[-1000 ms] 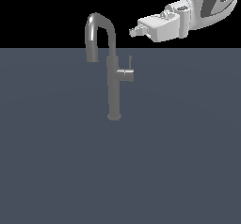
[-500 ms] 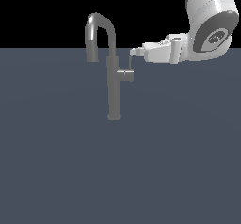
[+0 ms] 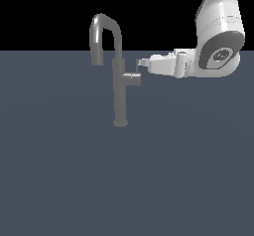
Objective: Turn on the faucet by rotating a designated handle.
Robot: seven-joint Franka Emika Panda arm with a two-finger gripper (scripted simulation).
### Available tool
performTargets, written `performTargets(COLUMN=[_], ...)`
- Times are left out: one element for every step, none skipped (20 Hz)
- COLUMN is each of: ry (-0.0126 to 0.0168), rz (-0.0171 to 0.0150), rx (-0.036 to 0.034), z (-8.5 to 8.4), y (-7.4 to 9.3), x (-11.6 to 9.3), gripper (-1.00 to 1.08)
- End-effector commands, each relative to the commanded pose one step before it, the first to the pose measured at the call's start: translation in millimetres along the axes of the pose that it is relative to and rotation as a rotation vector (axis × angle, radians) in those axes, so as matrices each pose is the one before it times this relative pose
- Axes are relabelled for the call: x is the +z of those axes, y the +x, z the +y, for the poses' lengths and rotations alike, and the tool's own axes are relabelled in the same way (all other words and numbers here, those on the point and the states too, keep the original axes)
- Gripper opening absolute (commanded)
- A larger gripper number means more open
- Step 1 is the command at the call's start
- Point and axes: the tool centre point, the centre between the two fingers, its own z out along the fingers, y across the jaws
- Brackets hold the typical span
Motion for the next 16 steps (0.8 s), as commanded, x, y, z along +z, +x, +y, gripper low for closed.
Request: performTargets(ry=[0.00437,-0.00118,-0.00075,0.0,0.0,0.0,0.0,0.0,0.0,0.0,0.0,0.0,0.0,0.0,0.0,0.0], rz=[-0.00384,0.00045,0.0005,0.0,0.0,0.0,0.0,0.0,0.0,0.0,0.0,0.0,0.0,0.0,0.0,0.0], rx=[0.00317,-0.00132,-0.00078,0.0,0.0,0.0,0.0,0.0,0.0,0.0,0.0,0.0,0.0,0.0,0.0,0.0], z=[-0.47,0.14,0.1,0.0,0.0,0.0,0.04,2.65,2.67,2.69,2.7,2.72,2.74,2.75,2.77,2.78], y=[0.86,-0.46,-0.28,0.0,0.0,0.0,-0.02,-1.16,-1.17,-1.18,-1.19,-1.2,-1.21,-1.22,-1.23,-1.24], x=[0.53,0.14,0.16,0.0,0.0,0.0,-0.08,0.02,0.02,0.02,0.02,0.02,0.02,0.01,0.01,0.01], gripper=[-1.0,-1.0,-1.0,-1.0,-1.0,-1.0,-1.0,-1.0,-1.0,-1.0,-1.0,-1.0,-1.0,-1.0,-1.0,-1.0])
